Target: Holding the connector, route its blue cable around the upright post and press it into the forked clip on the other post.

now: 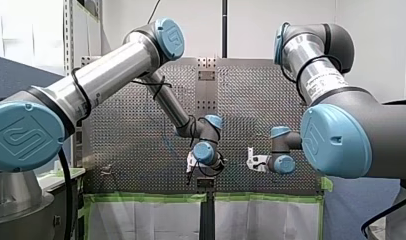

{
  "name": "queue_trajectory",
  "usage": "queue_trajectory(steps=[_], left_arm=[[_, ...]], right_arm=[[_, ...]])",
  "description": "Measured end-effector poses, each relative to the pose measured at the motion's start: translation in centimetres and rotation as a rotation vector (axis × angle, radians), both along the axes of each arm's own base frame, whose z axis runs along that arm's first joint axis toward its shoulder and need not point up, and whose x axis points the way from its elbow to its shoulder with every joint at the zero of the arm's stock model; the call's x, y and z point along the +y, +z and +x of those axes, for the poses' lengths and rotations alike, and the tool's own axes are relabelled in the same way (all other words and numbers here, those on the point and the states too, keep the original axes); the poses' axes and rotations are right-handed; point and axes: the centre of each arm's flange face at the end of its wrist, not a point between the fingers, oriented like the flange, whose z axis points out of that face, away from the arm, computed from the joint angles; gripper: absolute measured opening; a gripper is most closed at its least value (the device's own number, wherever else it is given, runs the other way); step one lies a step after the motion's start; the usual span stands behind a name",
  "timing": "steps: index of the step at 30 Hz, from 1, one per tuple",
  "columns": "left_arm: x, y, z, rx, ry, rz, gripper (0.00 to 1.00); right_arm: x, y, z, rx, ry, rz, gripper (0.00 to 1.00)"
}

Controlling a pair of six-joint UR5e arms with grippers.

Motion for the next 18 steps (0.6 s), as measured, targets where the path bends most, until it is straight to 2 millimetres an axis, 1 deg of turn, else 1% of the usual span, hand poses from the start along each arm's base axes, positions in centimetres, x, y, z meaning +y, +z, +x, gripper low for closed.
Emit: queue_trajectory(steps=[18], left_arm=[[-0.22,0.02,-0.37,0.006,-0.006,0.003,1.00]], right_arm=[[0.02,-0.01,0.00,0.000,0.000,0.001,0.00]])
